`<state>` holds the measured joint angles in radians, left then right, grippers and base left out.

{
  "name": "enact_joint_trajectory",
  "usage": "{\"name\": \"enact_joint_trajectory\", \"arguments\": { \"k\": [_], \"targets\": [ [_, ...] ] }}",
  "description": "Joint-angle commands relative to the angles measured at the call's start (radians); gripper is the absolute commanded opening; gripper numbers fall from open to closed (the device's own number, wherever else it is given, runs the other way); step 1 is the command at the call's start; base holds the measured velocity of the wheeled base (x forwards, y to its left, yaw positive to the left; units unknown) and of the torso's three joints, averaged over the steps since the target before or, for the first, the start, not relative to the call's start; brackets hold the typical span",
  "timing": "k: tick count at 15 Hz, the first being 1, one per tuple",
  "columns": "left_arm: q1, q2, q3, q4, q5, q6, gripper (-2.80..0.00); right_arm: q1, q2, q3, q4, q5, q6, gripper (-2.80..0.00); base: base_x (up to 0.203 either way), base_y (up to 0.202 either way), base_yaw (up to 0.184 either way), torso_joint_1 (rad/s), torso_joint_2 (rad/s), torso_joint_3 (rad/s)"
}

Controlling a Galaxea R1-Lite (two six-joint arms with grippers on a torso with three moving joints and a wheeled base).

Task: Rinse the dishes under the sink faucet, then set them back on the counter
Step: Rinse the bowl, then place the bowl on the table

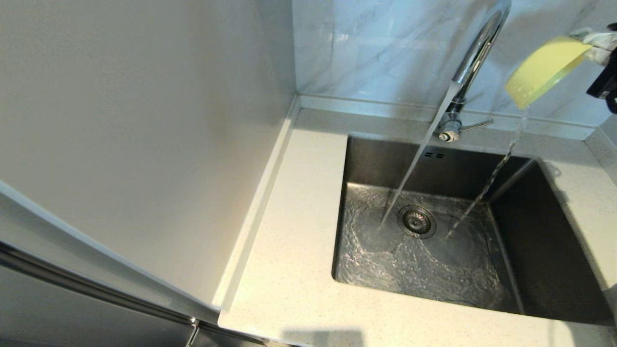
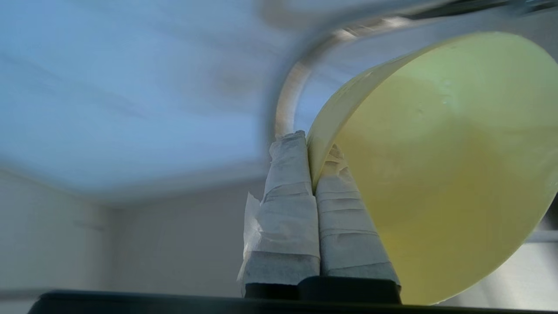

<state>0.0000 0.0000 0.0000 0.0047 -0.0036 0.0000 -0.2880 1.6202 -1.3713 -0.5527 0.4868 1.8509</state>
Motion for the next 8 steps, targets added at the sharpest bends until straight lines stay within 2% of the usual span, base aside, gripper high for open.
{"name": "enact_joint_trajectory", "arguments": {
  "k": [1,3,6,8],
  "targets": [
    [0.000,0.000,0.000,0.000,0.000,0.000,-2.80,-0.061,-0.004,0.042,-0.148,0.002,0.355,-2.80,0.000,0.000,0.000,0.000,0.00,0.000],
    [0.000,0.000,0.000,0.000,0.001,0.000,-2.80,-0.090,-0.007,0.134,-0.281,0.000,0.407,-2.80,0.000,0.000,0.000,0.000,0.00,0.000],
    [0.000,0.000,0.000,0.000,0.001,0.000,-2.80,-0.095,-0.028,0.263,-0.323,0.027,0.402,-2.80,0.000,0.000,0.000,0.000,0.00,0.000],
    [0.000,0.000,0.000,0.000,0.001,0.000,-2.80,-0.095,-0.054,0.347,-0.451,0.088,0.369,-2.80,0.000,0.000,0.000,0.000,0.00,0.000]
  ]
}}
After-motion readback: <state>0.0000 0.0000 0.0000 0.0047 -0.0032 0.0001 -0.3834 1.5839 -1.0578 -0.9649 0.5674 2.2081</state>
